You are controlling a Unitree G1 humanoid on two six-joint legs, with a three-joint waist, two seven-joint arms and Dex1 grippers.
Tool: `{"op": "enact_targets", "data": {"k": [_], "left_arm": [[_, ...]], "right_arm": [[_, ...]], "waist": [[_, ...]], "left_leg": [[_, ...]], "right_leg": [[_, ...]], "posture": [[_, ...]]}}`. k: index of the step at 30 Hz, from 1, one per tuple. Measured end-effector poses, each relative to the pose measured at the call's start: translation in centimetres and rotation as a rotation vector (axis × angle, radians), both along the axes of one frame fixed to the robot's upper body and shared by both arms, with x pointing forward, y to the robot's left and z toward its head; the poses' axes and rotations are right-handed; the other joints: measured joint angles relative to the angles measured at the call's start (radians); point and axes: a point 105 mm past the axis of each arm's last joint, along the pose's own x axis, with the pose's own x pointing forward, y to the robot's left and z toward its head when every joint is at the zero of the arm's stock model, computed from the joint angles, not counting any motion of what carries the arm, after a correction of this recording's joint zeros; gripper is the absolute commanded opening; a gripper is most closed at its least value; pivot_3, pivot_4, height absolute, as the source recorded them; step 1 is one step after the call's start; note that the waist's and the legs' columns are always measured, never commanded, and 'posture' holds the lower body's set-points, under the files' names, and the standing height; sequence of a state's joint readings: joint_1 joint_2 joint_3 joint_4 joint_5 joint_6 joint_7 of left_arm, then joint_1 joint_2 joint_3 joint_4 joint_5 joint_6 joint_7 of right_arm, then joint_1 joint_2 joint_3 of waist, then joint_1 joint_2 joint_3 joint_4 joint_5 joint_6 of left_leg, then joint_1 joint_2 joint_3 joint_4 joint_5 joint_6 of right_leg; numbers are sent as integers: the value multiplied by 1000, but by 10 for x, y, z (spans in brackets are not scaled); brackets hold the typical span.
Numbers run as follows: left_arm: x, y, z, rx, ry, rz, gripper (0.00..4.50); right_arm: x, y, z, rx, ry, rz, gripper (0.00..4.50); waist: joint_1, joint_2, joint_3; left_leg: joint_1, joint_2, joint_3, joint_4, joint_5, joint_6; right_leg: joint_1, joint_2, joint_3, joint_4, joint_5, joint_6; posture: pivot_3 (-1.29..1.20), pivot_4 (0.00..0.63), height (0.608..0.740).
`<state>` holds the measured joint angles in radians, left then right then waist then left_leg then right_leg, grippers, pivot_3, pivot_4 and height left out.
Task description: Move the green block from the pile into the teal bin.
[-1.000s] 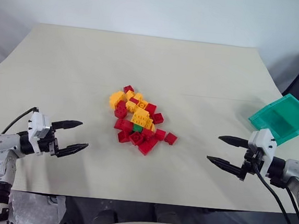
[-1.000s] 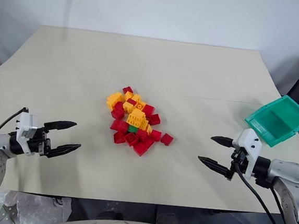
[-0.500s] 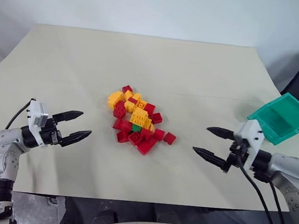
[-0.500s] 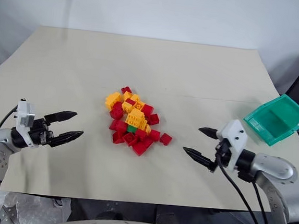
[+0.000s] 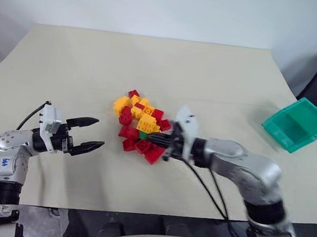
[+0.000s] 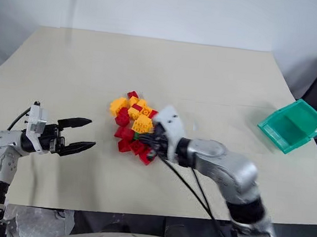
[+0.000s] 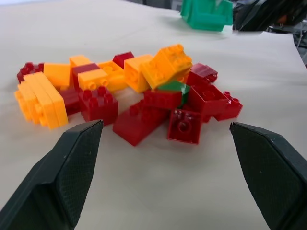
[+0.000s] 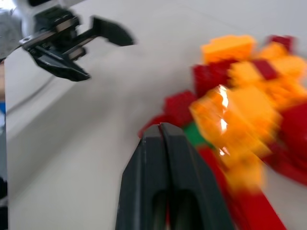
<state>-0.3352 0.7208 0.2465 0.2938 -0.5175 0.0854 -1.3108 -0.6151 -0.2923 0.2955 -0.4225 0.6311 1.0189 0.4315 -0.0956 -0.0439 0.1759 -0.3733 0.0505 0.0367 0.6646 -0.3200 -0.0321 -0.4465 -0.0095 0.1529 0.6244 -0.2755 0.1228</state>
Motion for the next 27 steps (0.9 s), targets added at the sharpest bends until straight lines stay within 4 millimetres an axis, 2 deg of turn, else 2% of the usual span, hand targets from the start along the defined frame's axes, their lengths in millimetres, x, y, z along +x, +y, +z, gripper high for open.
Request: {"op": "enact_targets", "data": {"k": [2, 6, 9, 10, 13, 17, 19, 22, 24, 27], "left_arm": [[1, 0, 2, 1, -10, -3, 4500], [2, 3, -3, 0, 0, 7, 4500], [3, 1, -2, -5, -13, 3, 4500], [3, 0, -2, -7, -13, 2, 4500], [3, 0, -2, -9, -14, 5, 4500], [3, 1, -3, -12, -17, 13, 4500], [3, 1, -3, -13, -22, 15, 4500], [4, -2, -4, -27, -24, 15, 4500], [4, -3, -5, -33, -23, 15, 4500], [5, -4, -4, -34, -30, 14, 4500]], "right_arm": [[2, 9, -2, 0, 6, 19, 63], [18, 31, -9, -1, 2, 23, 63], [40, 36, -23, -42, -16, -32, 63], [48, 34, -29, -63, -24, -61, 63], [70, 25, -29, -91, -88, -142, 63], [95, -8, -26, -106, -121, -282, 63], [100, -18, -20, -97, -137, -315, 63], [99, -34, -17, -116, -165, -332, 63], [90, -51, -19, -144, -172, -319, 63], [68, -58, -18, -137, -158, -229, 63]], "waist": [[-2, 0, 0], [-13, -1, 0], [-18, -1, 0], [-18, -1, 0], [-20, -1, 0], [-19, -1, 0], [-19, -1, 0], [-19, 0, 0], [-14, 0, 0], [-15, 0, 0]], "left_leg": [[0, 0, 0, 0, 0, 0], [-1, 0, 0, 0, 0, 0], [-1, 0, -1, 0, 0, 0], [-1, 0, -1, 0, 0, 0], [-1, 0, -1, 0, 0, 0], [-1, 0, -1, 0, 0, 0], [-1, 0, -1, 0, 0, 0], [-1, 0, -1, 0, 0, 0], [-2, 0, -2, 0, 0, 0], [-2, 0, -2, 0, 0, 0]], "right_leg": [[0, 0, -1, 0, 0, -1], [0, 0, -1, 1, 0, 0], [0, 0, -1, 2, 0, 0], [0, -1, -1, 3, 0, 0], [0, -1, -1, 3, 0, 0], [0, -2, -2, 3, 0, 0], [0, -2, -2, 3, 0, 0], [0, -1, -2, 3, 0, 0], [0, -2, -2, 3, 0, 0], [0, -1, -2, 2, 0, 0]], "posture": [[0, 150, 740], [0, 150, 740], [0, 150, 740], [0, 150, 740], [0, 150, 740], [0, 150, 740], [0, 150, 740], [0, 150, 740], [0, 150, 740], [0, 150, 740]]}}
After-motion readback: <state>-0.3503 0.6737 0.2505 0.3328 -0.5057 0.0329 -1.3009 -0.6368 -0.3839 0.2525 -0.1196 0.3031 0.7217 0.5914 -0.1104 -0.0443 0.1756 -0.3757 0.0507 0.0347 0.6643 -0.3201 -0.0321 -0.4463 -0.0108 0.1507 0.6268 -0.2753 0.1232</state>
